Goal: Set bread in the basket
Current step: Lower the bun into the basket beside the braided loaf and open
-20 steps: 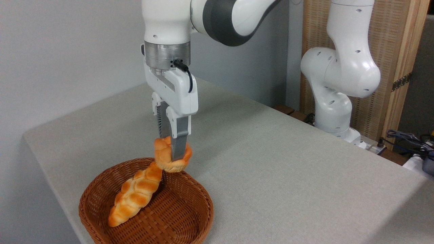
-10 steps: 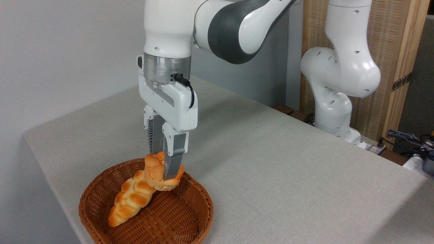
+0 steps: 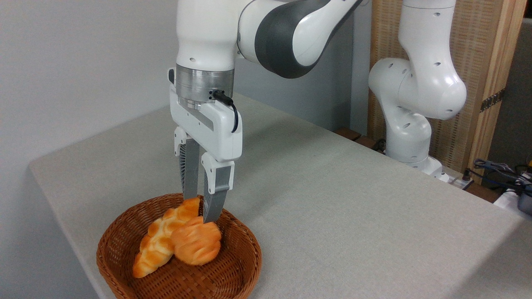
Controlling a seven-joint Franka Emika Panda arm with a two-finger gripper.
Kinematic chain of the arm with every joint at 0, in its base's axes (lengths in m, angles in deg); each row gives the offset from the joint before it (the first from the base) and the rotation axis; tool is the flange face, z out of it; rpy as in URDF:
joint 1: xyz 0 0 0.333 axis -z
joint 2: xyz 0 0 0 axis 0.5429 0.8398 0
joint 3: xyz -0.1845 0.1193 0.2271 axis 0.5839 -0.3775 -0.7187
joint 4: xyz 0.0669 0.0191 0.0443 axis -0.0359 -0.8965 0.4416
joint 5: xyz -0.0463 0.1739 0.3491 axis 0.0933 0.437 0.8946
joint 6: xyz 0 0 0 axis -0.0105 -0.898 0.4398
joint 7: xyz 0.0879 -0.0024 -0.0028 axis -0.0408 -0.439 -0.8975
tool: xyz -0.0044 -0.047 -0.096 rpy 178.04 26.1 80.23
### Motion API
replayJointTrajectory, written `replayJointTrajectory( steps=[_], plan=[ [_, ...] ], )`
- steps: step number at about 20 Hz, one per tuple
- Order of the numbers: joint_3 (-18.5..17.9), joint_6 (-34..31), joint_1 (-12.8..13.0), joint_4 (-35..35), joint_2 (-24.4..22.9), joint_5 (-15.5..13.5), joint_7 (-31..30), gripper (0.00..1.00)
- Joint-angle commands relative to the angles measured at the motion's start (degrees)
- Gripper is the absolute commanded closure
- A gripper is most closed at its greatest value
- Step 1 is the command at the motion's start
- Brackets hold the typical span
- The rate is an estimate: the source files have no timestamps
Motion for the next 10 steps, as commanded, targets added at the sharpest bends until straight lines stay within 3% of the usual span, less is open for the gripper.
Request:
replayJointTrajectory(
  steps=[1,5,10],
  plan=[
    [-0.41,0.76,0.38,0.04,-0.38,-1.86,-1.99,0.00],
    [-0.15,0.58,0.47,0.30,-1.17,-2.57,-5.15,0.00],
    [1.43,-0.82,0.73,1.00,-3.27,-2.13,-14.37,0.00]
  ],
)
